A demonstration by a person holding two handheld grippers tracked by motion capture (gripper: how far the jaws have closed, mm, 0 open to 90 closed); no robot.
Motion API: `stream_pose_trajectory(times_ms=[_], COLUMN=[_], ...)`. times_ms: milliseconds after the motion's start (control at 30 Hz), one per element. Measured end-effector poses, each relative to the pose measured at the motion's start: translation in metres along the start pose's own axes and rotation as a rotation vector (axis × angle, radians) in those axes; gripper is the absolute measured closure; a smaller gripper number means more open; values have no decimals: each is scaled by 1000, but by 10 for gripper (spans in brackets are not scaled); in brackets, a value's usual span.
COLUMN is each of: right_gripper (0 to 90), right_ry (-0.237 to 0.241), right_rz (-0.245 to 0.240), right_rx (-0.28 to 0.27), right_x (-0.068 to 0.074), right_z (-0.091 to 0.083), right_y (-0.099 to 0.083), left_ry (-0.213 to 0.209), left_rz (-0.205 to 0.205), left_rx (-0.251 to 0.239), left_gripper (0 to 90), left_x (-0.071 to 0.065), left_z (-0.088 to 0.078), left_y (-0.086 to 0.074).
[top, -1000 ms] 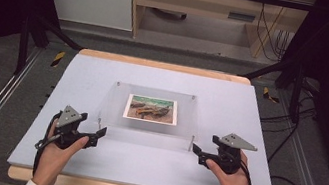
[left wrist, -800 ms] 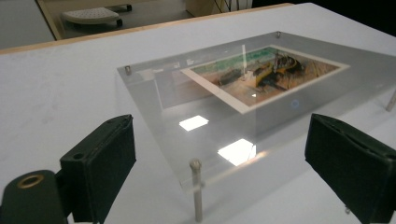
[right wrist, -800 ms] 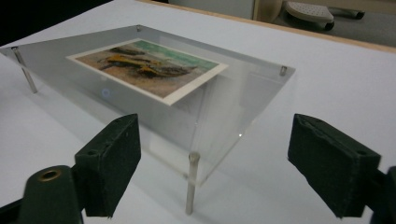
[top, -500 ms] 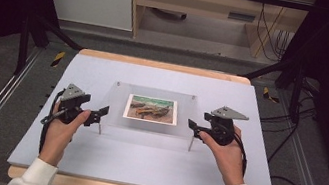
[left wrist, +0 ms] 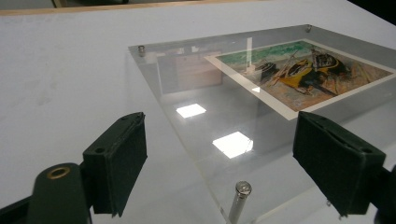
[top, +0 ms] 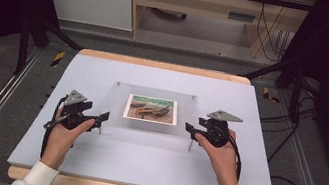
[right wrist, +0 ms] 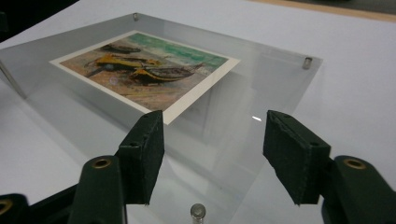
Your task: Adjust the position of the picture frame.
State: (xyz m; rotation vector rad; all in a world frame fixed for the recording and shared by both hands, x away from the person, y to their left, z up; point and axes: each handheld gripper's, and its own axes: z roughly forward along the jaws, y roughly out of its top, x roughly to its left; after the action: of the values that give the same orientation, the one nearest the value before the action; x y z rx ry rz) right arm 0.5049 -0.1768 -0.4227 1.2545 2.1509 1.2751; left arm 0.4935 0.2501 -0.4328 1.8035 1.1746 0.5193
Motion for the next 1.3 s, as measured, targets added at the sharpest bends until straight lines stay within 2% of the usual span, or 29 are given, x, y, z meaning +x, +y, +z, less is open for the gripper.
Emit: stream_pose_trajectory(times_ms=[133, 200, 667, 900, 1033, 1100, 1300], right_gripper=[359, 355, 319, 295, 275, 259, 249], right_ry=[10, 11, 26, 31, 44, 58, 80], right_rz=[15, 18, 32, 48, 77, 97, 145], right_rx=[22, 35, 60, 71, 79, 79, 83], right_x=[0, 0, -1, -2, -3, -4, -6], right_z=[4, 7, 9, 10, 10, 10, 9], right_y=[-2, -3, -10, -12, -13, -14, -16], left_ry=[-9, -31, -55, -102, -111, -127, -135], left_rz=[-18, -57, -92, -136, -134, -144, -162], left_rx=[3, 11, 66, 77, 81, 84, 84], left_gripper=[170, 167, 161, 162, 165, 165, 156], left_x=[0, 1, 1, 2, 1, 0, 0], left_z=[3, 5, 11, 13, 14, 15, 16], left_y=[-1, -3, -7, -8, -8, -8, -10])
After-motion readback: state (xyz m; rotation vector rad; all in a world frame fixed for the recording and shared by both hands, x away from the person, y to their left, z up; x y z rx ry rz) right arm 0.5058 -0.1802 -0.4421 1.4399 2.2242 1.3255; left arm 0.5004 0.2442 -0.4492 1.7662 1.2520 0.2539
